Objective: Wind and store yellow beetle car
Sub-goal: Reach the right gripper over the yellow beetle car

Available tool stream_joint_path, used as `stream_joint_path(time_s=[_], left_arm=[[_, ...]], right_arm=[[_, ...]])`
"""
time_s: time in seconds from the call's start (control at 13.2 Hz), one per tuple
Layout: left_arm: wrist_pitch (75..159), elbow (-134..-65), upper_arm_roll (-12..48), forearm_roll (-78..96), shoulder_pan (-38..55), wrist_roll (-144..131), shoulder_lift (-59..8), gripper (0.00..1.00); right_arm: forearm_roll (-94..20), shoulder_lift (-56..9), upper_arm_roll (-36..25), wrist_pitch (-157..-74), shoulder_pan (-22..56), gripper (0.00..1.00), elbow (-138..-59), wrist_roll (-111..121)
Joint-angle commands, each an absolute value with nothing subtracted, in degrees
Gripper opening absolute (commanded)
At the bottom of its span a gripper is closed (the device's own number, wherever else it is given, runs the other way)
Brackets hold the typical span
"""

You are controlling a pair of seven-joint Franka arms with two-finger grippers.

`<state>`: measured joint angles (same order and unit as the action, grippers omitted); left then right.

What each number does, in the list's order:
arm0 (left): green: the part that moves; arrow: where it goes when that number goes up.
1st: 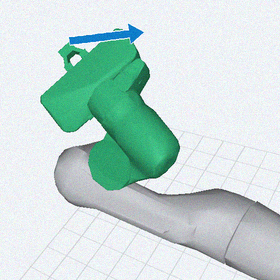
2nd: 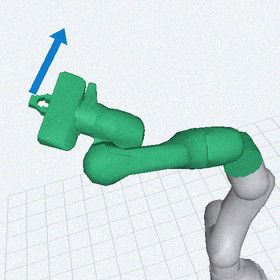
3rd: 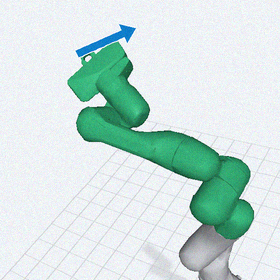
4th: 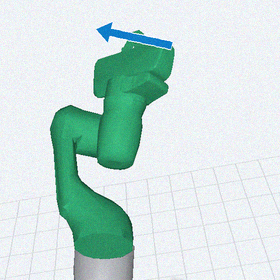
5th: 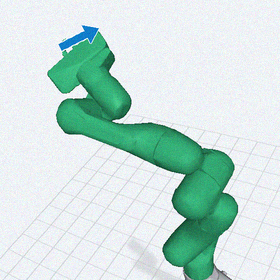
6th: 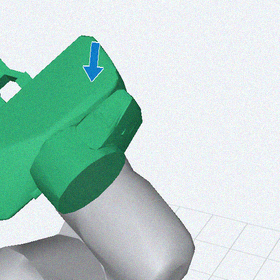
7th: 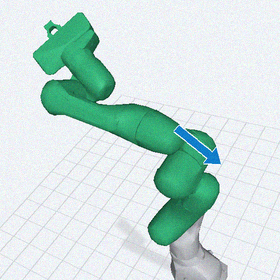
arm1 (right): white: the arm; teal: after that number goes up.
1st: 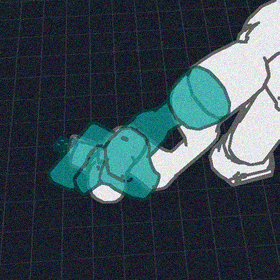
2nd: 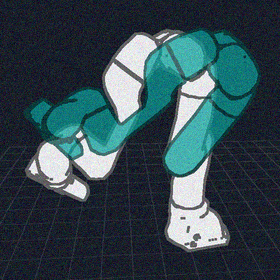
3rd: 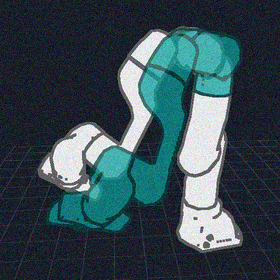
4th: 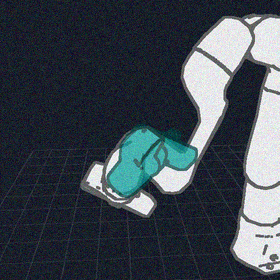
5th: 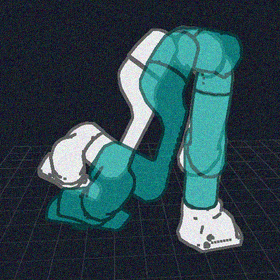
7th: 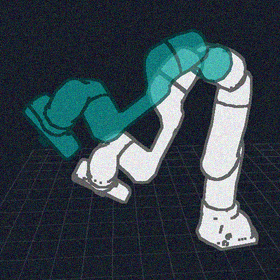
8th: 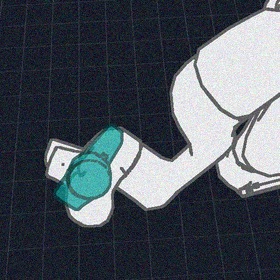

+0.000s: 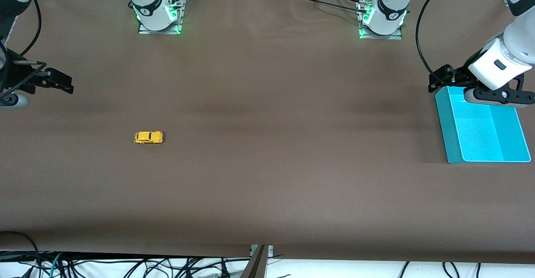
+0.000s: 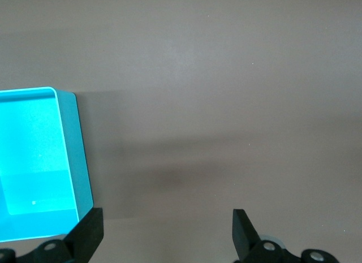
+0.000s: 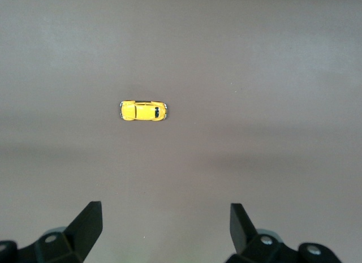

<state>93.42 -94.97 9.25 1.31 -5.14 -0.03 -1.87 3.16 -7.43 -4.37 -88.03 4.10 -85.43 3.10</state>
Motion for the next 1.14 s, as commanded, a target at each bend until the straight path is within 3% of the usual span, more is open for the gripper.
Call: stream_joint_path(time_s=[0.0,1.06], left_arm=[[92.2,-93.6,9.7,0.8,-5.4,-0.1,-2.3,1.00],[92.2,-93.6,9.7,0.8,-5.4,-0.1,-2.3,1.00]], right_arm=[[3.1,-6.2,-4.0,-87.5,3.7,1.00,-86.5,3.0],[2.9,-11.6,-3.5,-86.8,7.6,1.00,-86.0,3.2]])
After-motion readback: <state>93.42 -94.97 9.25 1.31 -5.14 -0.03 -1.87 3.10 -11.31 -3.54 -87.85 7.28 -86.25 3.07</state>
